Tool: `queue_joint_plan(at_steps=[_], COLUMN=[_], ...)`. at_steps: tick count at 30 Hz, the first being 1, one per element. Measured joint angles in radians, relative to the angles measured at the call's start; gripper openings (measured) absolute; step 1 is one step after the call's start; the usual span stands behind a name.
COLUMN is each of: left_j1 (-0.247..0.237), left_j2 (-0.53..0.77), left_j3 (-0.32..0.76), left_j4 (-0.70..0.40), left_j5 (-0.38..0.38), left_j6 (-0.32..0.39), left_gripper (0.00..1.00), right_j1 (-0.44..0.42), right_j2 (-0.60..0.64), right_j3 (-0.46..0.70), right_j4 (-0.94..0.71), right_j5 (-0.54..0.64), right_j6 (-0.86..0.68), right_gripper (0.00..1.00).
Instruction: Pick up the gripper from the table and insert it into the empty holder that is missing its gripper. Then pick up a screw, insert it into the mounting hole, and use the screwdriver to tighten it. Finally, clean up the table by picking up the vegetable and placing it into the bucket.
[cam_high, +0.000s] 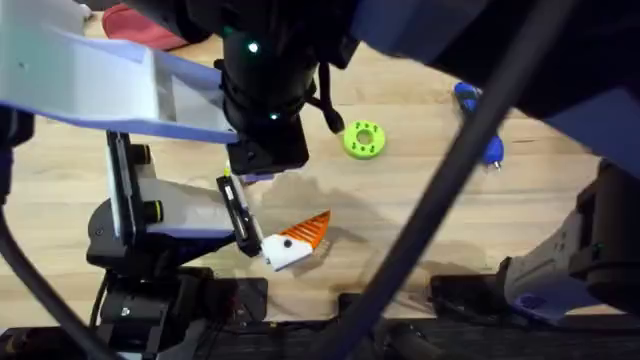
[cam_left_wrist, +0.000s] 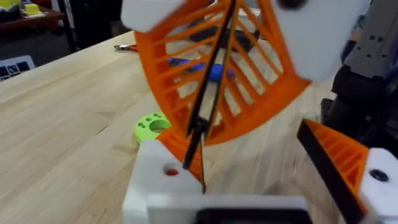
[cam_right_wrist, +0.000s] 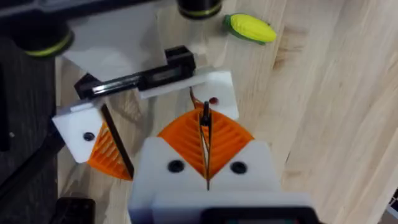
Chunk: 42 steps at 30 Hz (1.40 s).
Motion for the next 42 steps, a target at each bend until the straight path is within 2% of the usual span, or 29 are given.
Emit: queue_joint_plan(at_steps=[42], left_j1=[0.0], left_j2=[0.0], left_j3=[0.0], left_j4=[0.0], left_j5=[0.0], left_j6=[0.0], left_gripper=[0.95], right_j1=[0.0], right_j2=[0.031], right_j3=[0.0], right_j4=[0.015], right_j5=[0.032], right_j6=[0.0], right_gripper=[0.006])
